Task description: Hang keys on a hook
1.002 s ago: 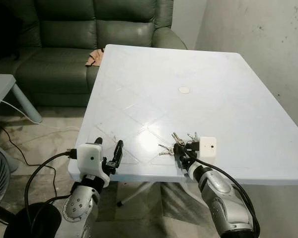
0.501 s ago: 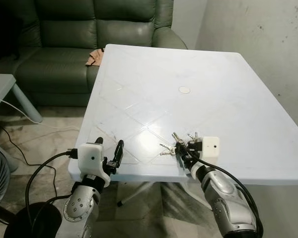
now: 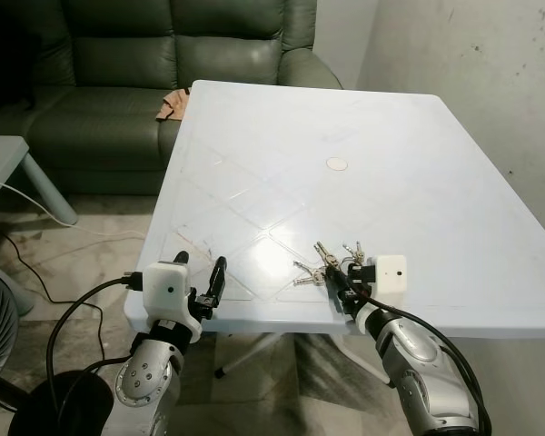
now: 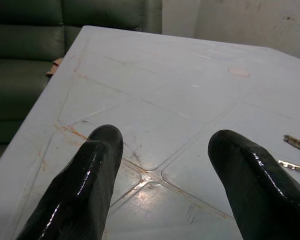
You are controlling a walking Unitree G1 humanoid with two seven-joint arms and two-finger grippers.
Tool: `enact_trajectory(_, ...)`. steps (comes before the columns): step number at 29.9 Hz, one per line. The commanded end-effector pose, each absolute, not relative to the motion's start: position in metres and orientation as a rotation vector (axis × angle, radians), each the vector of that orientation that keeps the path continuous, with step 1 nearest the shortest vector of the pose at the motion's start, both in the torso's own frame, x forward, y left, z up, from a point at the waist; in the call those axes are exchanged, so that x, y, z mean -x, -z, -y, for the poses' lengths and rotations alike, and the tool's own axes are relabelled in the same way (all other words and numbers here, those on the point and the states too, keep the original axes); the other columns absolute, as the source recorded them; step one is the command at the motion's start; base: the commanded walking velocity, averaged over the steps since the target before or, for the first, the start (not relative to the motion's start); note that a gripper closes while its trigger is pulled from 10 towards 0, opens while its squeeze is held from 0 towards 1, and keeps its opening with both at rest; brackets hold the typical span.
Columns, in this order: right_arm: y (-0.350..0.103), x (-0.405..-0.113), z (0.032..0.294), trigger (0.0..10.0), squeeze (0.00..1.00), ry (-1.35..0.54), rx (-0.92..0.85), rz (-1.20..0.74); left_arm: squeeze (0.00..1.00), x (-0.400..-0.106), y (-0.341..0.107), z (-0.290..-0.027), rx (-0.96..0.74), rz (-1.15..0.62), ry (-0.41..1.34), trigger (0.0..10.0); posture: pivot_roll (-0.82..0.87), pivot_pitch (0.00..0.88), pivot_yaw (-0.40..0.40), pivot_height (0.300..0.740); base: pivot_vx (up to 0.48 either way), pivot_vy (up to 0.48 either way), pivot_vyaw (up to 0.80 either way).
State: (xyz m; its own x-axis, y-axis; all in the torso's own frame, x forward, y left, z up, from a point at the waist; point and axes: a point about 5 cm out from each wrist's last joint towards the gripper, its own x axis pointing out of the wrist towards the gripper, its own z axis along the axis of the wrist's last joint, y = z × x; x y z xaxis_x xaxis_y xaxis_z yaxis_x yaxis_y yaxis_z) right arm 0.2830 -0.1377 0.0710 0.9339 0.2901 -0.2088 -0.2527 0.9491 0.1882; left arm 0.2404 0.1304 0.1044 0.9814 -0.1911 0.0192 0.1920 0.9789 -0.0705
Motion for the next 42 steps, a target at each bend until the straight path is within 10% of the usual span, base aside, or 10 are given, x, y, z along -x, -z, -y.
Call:
enact_trajectory(1, -0.07, -0.281, 0.138, 6.3, 0.0, -0.277, -0.16, -0.245, 0.0, -0.241, -0.108, -0.13, 0.063, 0.023, 0.195, 10.0, -0.06, 0.068, -0.038, 0.74, 0.0, 0.0, 0.0)
enact_trajectory(6, -0.071, -0.281, 0.137, 4.7, 0.0, -0.28, -0.163, -0.239, 0.0, -0.241, -0.109, -0.129, 0.061, 0.024, 0.195, 10.0, -0.06, 0.068, -0.038, 0.74, 0.0, 0.0, 0.0)
enact_trajectory(14, -0.07, -0.281, 0.135, 4.9, 0.0, -0.279, -0.17, -0.243, 0.0, -0.24, -0.109, -0.129, 0.062, 0.024, 0.193, 10.0, -0.06, 0.07, -0.037, 0.74, 0.0, 0.0, 0.0)
enact_trajectory(17, -0.071, -0.28, 0.134, 2.4, 0.0, -0.281, -0.17, -0.241, 0.0, -0.24, -0.109, -0.129, 0.06, 0.025, 0.191, 10.0, -0.06, 0.071, -0.039, 0.74, 0.0, 0.0, 0.0)
enact_trajectory(22, -0.071, -0.28, 0.134, 2.3, 0.0, -0.283, -0.171, -0.238, 0.0, -0.24, -0.109, -0.13, 0.061, 0.026, 0.19, 10.0, -0.06, 0.071, -0.04, 0.74, 0.0, 0.0, 0.0)
enact_trajectory(27, -0.072, -0.28, 0.135, 0.0, 0.0, -0.28, -0.17, -0.237, 0.0, -0.24, -0.109, -0.129, 0.065, 0.025, 0.188, 10.0, -0.06, 0.072, -0.042, 0.74, 0.0, 0.0, 0.0)
enact_trajectory(42, -0.097, -0.286, 0.14, 0.0, 0.0, -0.27, -0.246, -0.028, 0.0, -0.242, -0.109, -0.129, 0.064, 0.026, 0.186, 10.0, -0.06, 0.068, -0.042, 0.74, 0.0, 0.0, 0.0)
